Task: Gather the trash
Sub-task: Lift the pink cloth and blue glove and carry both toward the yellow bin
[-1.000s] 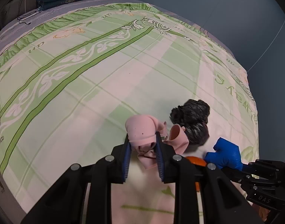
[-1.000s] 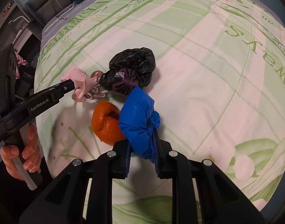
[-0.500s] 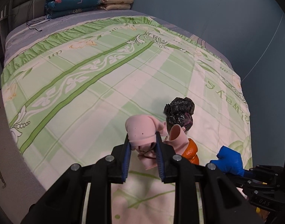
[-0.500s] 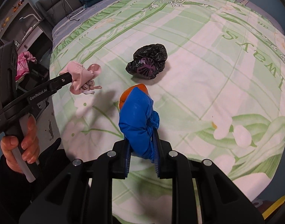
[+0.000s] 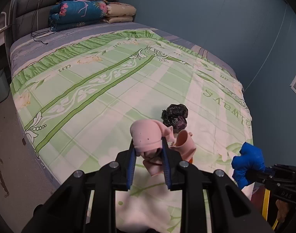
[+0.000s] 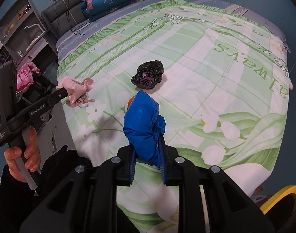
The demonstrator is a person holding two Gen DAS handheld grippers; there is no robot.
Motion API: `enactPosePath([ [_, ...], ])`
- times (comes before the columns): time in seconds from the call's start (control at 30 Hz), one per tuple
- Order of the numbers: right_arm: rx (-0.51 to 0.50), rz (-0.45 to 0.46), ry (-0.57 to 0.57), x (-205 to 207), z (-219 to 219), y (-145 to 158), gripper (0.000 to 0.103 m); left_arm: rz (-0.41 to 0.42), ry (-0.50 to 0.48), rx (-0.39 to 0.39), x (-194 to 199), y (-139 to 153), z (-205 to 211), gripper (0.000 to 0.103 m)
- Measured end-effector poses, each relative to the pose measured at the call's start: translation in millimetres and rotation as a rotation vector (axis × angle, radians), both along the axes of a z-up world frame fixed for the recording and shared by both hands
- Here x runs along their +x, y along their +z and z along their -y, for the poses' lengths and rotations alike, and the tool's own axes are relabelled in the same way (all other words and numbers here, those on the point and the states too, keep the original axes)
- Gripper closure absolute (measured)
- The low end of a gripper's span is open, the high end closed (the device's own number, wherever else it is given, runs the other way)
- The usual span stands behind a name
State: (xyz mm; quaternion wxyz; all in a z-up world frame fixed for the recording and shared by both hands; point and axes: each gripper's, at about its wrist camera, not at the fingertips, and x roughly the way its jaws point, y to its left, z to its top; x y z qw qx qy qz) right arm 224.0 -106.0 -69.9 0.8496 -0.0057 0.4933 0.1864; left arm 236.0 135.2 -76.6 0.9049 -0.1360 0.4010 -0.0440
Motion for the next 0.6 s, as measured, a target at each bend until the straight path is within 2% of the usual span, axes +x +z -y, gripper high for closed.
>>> enactPosePath([
  [0.27, 0.023, 0.053, -0.038, -25, 25, 22, 0.084, 0.048, -0.057, 0.005, -28, 18, 24, 0.080],
  [0.6, 0.050, 0.141, -0.109, -59, 68, 55, 0.084, 0.128, -0.173, 0.002, -61, 55, 74, 0.080],
])
